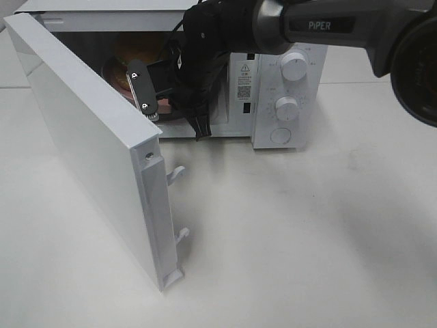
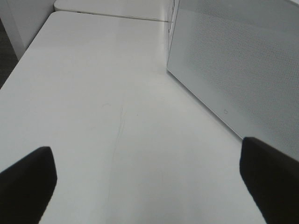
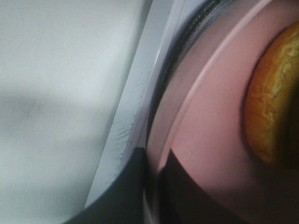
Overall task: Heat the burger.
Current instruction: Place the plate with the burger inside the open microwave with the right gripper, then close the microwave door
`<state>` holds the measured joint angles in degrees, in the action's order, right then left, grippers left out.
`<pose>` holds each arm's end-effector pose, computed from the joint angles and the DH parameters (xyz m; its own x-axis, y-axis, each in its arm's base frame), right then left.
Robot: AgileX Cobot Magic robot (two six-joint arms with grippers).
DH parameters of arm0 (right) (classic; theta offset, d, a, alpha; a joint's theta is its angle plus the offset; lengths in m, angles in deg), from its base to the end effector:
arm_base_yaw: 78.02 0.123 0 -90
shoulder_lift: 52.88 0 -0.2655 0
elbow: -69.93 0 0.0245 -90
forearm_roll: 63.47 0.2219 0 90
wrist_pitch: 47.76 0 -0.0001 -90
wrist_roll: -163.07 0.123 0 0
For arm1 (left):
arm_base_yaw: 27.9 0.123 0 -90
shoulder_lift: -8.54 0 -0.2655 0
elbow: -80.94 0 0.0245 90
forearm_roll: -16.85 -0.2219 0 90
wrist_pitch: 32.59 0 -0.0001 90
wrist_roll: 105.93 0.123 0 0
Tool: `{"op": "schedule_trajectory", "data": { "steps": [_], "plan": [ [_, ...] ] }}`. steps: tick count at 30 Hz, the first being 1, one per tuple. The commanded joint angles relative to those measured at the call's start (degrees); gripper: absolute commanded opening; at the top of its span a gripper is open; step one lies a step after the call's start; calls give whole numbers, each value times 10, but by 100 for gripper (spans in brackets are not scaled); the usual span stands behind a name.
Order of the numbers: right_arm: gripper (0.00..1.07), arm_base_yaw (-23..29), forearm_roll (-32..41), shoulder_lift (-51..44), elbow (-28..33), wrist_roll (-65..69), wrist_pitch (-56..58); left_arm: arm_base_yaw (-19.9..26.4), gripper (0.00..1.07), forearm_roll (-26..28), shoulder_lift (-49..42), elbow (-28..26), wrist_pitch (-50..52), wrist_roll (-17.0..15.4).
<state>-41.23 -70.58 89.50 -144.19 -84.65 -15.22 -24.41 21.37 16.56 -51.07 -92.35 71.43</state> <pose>0.4106 0.2968 0.1439 0.3677 -0.9210 -0.1285 -0.7520 -0.2132 -0.6237 0.0184 -0.0073 0.2511 -0.4312 -0.1120 -0.8953 -0.0366 0.9936 -0.1067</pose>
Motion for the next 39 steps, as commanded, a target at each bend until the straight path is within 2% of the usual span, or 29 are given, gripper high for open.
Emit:
{"op": "schedule_trajectory", "data": {
  "steps": [1,11,15,16,19,21,24,26,29,34,37,39],
  "plan": [
    [0,1,-5,-5,-18,12,-29,-3,100,-2,-11,1,5,-1],
    [3,-12,-19,15,-36,52,-35,-3,100,-2,-11,1,5,0],
    [11,-13,-18,15,-36,52,-35,-3,100,-2,-11,1,5,0],
    [17,-13,-17,15,-36,52,-34,-3,100,-2,-11,1,5,0],
    [20,-13,-17,15,-36,52,-33,-3,100,-2,-11,1,5,0],
    [34,-13,-13,15,-36,54,-27,-3,100,-2,-11,1,5,0],
    [38,-12,-13,15,-36,54,-23,-3,100,-2,-11,1,5,0],
    [50,-11,6,14,-36,54,-10,-3,100,-2,-11,1,5,0],
    [53,-11,15,14,-36,54,-4,-3,100,-2,-11,1,5,0],
    [66,-11,37,-1,-21,61,3,-3,100,-2,-11,1,5,0],
    [67,-11,37,-7,-13,61,1,-3,100,-2,-11,1,5,0],
    [68,-11,36,-33,31,60,-19,-3,100,-2,-11,1,5,0]
  ]
}}
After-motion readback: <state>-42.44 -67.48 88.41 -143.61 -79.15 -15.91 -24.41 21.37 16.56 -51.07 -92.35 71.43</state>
